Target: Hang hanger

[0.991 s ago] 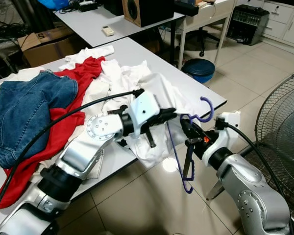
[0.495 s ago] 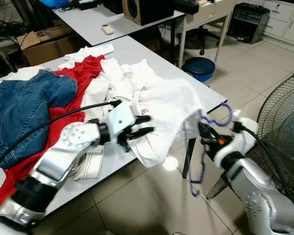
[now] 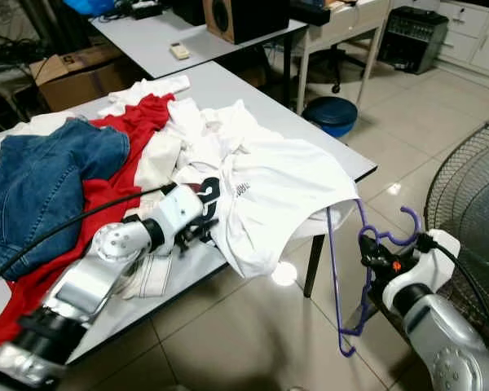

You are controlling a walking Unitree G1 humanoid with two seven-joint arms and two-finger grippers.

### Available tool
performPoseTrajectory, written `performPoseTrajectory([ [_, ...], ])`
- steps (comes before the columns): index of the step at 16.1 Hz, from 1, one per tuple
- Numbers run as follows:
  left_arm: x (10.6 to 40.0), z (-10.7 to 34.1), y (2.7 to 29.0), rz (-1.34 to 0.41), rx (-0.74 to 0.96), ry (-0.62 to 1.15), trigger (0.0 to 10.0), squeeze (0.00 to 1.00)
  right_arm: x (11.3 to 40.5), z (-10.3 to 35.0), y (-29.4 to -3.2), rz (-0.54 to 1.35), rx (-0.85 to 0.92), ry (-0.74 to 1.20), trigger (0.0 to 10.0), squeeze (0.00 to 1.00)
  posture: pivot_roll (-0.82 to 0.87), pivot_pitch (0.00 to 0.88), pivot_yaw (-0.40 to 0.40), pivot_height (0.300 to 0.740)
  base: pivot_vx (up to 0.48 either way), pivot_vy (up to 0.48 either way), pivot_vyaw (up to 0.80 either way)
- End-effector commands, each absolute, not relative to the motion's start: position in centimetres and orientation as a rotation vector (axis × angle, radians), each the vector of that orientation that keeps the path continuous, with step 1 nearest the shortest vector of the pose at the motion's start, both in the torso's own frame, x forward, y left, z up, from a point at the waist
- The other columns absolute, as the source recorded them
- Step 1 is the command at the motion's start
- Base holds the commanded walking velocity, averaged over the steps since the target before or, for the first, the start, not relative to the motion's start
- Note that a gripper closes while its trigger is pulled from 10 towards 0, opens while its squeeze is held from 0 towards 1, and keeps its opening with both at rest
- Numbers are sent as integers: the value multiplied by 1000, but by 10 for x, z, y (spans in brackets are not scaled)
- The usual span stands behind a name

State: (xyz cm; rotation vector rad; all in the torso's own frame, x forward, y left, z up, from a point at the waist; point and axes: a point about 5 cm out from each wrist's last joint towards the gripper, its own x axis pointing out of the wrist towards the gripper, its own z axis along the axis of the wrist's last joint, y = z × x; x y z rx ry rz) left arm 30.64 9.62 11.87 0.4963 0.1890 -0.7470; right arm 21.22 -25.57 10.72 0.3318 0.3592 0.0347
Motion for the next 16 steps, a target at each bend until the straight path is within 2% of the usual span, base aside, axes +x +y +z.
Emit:
performPoseTrajectory([
  [1,308,116,96,-736,435,214,10000,0,210,107,-252,46,332,360,10000,0,-165,6,114,740,0,0,0],
  [4,305,106,87,-771,409,252,10000,0,211,108,-248,61,331,345,10000,0,-168,2,126,740,0,0,0],
  [5,308,102,86,-739,404,272,3098,0,212,109,-246,79,325,334,10000,0,-172,1,137,740,0,0,0],
  [6,311,100,87,-712,398,284,1137,0,212,110,-245,90,321,327,10000,0,-172,1,141,740,0,0,0],
  [7,315,100,89,-676,390,291,0,0,212,111,-244,94,319,323,10000,0,-173,2,144,740,0,0,0],
  [11,327,101,89,-626,262,316,0,0,214,112,-242,103,317,306,10000,0,-169,5,157,740,0,0,0],
  [16,328,95,85,-630,238,348,0,0,215,112,-238,112,322,299,10000,0,-166,8,162,740,0,0,0],
])
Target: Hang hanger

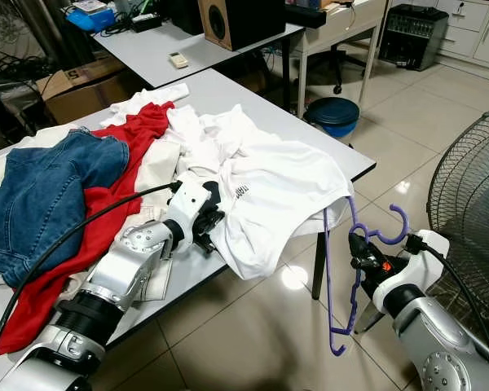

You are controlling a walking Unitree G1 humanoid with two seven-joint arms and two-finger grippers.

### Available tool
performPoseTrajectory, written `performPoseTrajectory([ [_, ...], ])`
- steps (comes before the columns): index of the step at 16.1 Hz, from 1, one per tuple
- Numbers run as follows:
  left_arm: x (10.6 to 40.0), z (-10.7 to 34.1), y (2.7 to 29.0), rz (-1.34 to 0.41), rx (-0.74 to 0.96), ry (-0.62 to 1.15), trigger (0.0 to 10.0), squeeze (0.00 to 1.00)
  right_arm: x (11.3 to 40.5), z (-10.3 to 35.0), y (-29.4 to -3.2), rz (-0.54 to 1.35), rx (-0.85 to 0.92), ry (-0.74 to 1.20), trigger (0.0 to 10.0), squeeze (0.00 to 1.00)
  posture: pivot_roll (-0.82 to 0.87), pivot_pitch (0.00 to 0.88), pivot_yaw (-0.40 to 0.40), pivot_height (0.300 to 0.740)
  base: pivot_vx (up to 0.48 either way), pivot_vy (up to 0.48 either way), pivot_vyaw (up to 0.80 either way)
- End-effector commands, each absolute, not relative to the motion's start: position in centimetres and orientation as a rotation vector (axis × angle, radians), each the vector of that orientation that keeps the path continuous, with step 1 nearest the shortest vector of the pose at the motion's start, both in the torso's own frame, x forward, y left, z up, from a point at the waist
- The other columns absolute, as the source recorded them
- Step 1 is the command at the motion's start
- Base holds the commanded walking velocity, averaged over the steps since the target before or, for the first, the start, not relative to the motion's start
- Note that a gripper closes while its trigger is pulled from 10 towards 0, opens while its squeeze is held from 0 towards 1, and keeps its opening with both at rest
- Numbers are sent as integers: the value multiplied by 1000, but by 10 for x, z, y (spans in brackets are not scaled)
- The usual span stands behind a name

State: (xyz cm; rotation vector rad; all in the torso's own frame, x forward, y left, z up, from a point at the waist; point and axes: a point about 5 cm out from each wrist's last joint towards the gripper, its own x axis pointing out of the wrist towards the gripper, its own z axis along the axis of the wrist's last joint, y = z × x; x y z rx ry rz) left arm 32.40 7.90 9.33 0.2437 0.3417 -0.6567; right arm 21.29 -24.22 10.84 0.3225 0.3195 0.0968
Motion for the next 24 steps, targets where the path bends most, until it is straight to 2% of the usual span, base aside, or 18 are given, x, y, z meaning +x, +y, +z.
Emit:
performPoseTrajectory([
  [1,327,94,84,-635,229,355,0,0,216,112,-237,116,321,298,10000,0,-165,8,162,740,0,0,0],
  [9,327,97,87,-633,142,343,0,0,220,110,-233,130,321,302,10000,0,-155,8,154,740,0,0,0],
  [12,339,115,92,-578,30,276,0,0,221,110,-231,136,325,298,10000,0,-156,4,155,740,0,0,0],
  [15,364,155,110,-499,-83,155,0,0,222,111,-230,144,328,293,10000,0,-156,3,156,740,0,0,0],
  [20,390,230,145,-362,-152,-97,0,0,221,112,-229,148,334,287,10000,0,-157,4,160,740,0,0,0],
  [24,393,243,171,-250,-107,-157,0,0,218,110,-225,155,342,296,10000,0,-158,6,161,740,0,0,0],
])
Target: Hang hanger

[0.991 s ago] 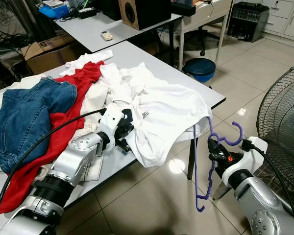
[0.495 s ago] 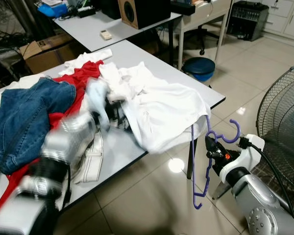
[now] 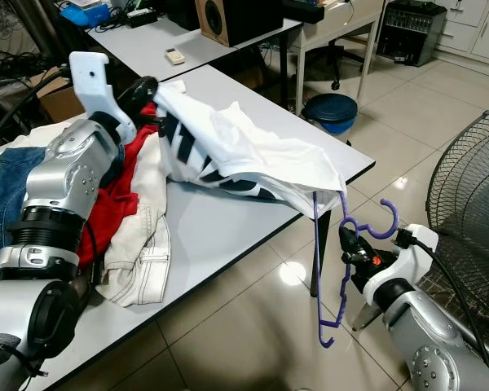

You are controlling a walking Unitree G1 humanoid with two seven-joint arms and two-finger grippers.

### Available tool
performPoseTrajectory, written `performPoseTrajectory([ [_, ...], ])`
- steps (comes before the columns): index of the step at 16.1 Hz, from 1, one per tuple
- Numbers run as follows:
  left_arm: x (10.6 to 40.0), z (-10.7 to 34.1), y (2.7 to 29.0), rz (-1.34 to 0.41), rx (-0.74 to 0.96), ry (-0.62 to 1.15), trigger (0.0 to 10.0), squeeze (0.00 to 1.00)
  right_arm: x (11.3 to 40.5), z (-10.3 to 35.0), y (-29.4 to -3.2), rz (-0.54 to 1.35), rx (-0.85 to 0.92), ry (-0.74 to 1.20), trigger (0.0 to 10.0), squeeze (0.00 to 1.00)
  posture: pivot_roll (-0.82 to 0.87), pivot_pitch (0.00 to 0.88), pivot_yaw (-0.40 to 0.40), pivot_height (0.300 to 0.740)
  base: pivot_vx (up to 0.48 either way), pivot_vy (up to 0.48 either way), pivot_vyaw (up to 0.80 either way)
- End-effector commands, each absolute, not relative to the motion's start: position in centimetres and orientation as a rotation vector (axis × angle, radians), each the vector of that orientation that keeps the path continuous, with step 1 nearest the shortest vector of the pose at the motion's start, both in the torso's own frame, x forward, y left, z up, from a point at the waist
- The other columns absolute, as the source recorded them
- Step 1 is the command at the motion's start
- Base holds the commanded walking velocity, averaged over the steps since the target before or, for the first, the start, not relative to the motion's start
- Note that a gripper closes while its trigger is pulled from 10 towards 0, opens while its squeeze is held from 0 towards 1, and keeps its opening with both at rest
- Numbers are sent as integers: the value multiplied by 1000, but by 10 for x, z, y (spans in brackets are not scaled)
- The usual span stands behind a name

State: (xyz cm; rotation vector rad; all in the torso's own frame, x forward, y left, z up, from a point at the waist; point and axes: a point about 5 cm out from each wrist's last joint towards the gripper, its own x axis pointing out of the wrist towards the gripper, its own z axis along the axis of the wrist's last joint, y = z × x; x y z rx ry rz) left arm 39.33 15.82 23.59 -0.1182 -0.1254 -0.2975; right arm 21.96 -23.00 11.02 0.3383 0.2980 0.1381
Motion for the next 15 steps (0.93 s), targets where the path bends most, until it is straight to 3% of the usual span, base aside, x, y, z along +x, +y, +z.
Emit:
performPoseTrajectory([
  [1,392,248,174,-248,-126,-184,0,0,218,110,-224,161,346,297,10000,0,-160,9,157,740,0,0,0],
  [5,393,244,165,-313,-66,-161,0,0,219,109,-214,226,305,321,10000,0,-160,9,157,740,0,0,0],
  [7,393,239,162,-311,-59,-145,0,0,223,112,-219,203,102,310,10000,0,-152,9,143,740,0,0,0],
  [9,393,240,161,-316,-65,-146,0,0,225,118,-219,273,-250,288,10000,0,-155,10,146,740,0,0,0],
  [11,394,241,160,-320,-65,-147,0,0,222,120,-216,351,-399,284,10000,0,-154,10,146,740,0,0,0],
  [12,395,243,160,-320,-66,-149,0,0,218,116,-218,419,-654,305,10000,0,-158,9,149,740,0,0,0],
  [13,395,243,160,-319,-66,-150,0,0,217,114,-218,430,-696,309,10000,0,-158,9,149,740,0,0,0],
  [15,395,243,160,-318,-68,-150,0,0,224,130,-229,241,-534,195,10000,0,-159,8,150,740,0,0,0],
])
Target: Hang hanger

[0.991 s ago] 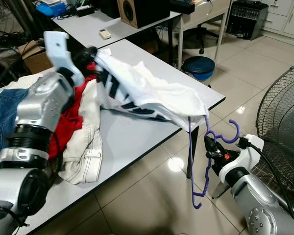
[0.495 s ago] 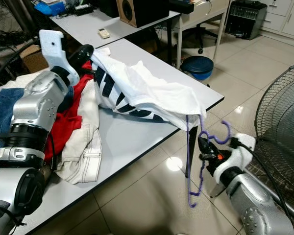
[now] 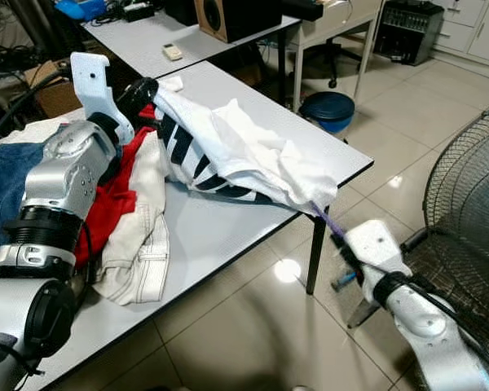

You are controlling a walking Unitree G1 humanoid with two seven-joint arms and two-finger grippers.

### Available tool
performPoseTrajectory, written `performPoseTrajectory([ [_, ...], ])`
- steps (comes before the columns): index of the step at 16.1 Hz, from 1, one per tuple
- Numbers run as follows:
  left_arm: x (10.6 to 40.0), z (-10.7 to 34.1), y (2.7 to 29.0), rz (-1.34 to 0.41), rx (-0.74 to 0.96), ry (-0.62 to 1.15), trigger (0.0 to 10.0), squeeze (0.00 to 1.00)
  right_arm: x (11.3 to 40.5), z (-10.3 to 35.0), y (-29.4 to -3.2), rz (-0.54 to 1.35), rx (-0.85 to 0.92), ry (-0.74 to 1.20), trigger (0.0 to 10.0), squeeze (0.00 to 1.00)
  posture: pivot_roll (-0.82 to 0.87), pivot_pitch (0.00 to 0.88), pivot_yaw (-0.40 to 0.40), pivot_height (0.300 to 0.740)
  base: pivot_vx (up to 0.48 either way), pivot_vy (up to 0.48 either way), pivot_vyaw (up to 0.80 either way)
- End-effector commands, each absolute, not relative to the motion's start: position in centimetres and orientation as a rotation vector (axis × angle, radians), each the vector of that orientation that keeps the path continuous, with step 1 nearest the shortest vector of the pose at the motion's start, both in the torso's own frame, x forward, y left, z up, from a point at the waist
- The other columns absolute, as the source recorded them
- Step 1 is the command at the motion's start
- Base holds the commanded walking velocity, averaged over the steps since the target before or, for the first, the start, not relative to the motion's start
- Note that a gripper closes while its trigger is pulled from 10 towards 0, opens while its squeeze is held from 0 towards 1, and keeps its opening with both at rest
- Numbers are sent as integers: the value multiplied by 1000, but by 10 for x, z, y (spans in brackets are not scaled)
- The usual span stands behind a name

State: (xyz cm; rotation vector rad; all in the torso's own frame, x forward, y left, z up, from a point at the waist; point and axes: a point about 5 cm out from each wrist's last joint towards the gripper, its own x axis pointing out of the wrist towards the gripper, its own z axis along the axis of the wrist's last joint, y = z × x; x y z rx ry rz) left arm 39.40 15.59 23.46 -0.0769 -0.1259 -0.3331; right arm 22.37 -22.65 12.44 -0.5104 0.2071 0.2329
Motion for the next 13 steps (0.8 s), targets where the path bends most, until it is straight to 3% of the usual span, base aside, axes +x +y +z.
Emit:
performPoseTrajectory([
  [1,395,242,160,-316,-70,-149,0,0,227,139,-237,152,-510,137,10000,0,-161,9,151,740,0,0,0],
  [2,395,242,161,-314,-71,-149,0,0,227,144,-240,120,-456,100,10000,0,-161,9,151,740,0,0,0],
  [3,395,239,161,-314,-71,-140,0,0,223,146,-236,137,-237,75,10000,0,-165,8,156,740,0,0,0],
  [6,394,231,160,-326,-60,-104,0,0,213,130,-224,260,-111,159,10000,0,-165,5,157,740,0,0,0],
  [7,391,210,154,-380,58,-2,0,0,209,121,-217,287,-33,198,10000,0,-161,3,155,740,0,0,0],
  [8,390,199,154,-381,114,55,4196,0,209,120,-215,279,8,193,10000,0,-161,3,156,740,0,0,0],
  [9,387,191,152,-412,166,84,10000,0,210,121,-215,268,65,182,10000,0,-162,1,157,740,0,0,0],
  [10,380,180,150,-465,216,114,10000,1000,214,126,-214,259,165,159,10000,0,-162,1,158,740,0,0,0],
  [13,375,190,166,-443,252,59,10000,1000,223,134,-217,246,364,116,10000,0,-156,0,158,740,0,0,0],
])
